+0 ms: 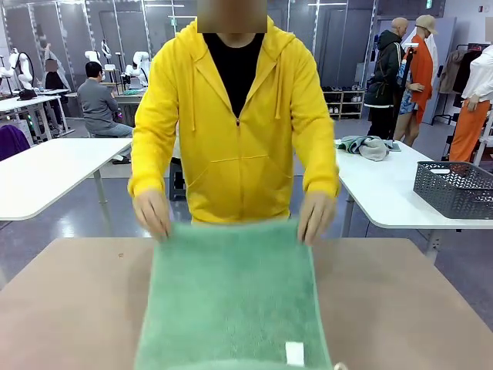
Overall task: Fold the towels and place them in the basket.
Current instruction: When a person lays out a Towel with hook on the table, fold it in half twice.
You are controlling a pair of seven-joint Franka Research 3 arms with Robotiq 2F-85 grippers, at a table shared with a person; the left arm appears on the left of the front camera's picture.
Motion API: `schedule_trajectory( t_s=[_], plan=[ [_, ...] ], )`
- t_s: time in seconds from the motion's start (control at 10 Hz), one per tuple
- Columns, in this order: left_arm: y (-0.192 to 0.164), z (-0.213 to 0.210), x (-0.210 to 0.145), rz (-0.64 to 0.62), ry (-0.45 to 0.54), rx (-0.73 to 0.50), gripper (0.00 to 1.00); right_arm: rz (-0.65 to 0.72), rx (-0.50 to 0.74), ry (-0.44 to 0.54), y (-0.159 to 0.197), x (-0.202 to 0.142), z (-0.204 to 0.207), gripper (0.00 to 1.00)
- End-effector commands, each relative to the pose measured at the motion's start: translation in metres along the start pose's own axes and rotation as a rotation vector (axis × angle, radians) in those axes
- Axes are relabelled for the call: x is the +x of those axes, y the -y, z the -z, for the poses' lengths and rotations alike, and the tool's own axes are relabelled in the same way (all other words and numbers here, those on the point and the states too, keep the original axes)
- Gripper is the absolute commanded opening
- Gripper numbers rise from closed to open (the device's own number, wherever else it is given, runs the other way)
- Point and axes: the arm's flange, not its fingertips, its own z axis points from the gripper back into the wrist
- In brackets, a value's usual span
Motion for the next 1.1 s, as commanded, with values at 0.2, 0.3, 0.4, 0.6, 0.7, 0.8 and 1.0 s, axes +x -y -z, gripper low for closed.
schedule_trajectory(
  t_s=[0.2,0.3,0.4,0.6,0.7,0.8,1.0],
  plan=[
    [-0.001,-0.001,0.001,0.011,0.006,0.003,1.00,-0.006,0.008,-0.001,0.000,0.000,-0.002,1.00],
    [-0.001,-0.001,0.001,0.011,0.006,0.003,1.00,-0.006,0.008,-0.001,0.000,0.000,-0.002,1.00],
    [0.000,0.000,0.000,0.000,0.000,0.000,1.00,0.000,0.000,0.000,0.000,0.000,0.000,1.00],
    [0.019,0.001,0.003,0.148,-0.062,0.037,1.00,-0.106,0.005,-0.076,-0.020,0.012,0.002,1.00],
    [0.035,0.003,0.007,0.222,-0.111,0.062,1.00,-0.183,-0.017,-0.143,-0.035,0.021,0.006,1.00],
    [0.054,0.007,0.010,0.312,-0.166,0.115,1.00,-0.260,-0.036,-0.203,-0.052,0.030,0.012,1.00],
    [0.106,0.018,0.015,0.578,-0.341,0.240,1.00,-0.478,-0.070,-0.368,-0.095,0.047,0.033,1.00]
  ],
)
